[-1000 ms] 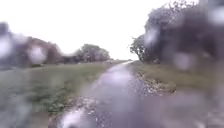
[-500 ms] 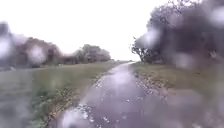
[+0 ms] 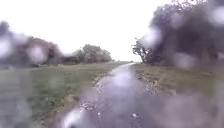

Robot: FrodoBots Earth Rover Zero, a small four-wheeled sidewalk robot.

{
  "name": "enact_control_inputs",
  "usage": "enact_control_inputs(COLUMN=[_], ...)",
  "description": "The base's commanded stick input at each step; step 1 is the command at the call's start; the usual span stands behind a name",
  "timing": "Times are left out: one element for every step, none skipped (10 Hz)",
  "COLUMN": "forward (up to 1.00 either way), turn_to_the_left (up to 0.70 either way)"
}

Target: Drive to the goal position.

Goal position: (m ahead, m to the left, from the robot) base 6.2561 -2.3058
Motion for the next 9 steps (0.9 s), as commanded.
enact_control_inputs(forward=[1.00,1.00,1.00,1.00,1.00,1.00,1.00,1.00,1.00], turn_to_the_left=[0.00,0.00,0.00,0.00,0.00,0.00,0.00,0.00,0.00])
